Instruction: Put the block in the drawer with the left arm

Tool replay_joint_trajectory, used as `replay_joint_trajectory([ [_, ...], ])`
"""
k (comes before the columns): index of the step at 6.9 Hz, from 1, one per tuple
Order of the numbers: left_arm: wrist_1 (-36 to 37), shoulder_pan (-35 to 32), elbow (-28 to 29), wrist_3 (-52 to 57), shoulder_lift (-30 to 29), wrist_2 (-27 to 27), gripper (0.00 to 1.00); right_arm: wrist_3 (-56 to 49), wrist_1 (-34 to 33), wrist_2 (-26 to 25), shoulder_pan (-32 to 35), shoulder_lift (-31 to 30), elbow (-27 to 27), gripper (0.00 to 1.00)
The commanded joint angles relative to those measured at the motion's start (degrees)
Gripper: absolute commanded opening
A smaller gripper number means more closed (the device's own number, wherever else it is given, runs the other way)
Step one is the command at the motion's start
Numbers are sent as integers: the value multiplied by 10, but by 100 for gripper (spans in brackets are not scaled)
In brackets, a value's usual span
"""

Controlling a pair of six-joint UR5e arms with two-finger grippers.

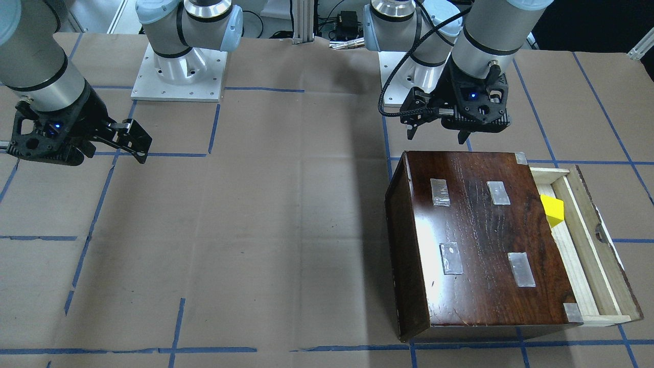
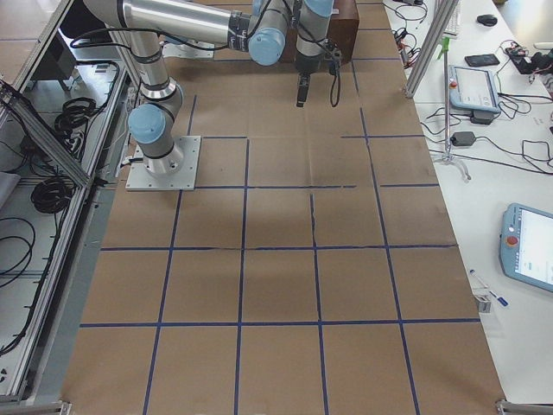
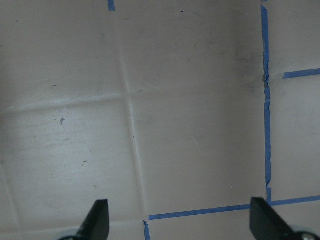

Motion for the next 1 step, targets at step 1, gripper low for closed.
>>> replay_joint_trajectory([
  [1, 0, -1, 1, 0, 0, 0, 99, 0, 0, 0, 0, 0, 0, 100],
])
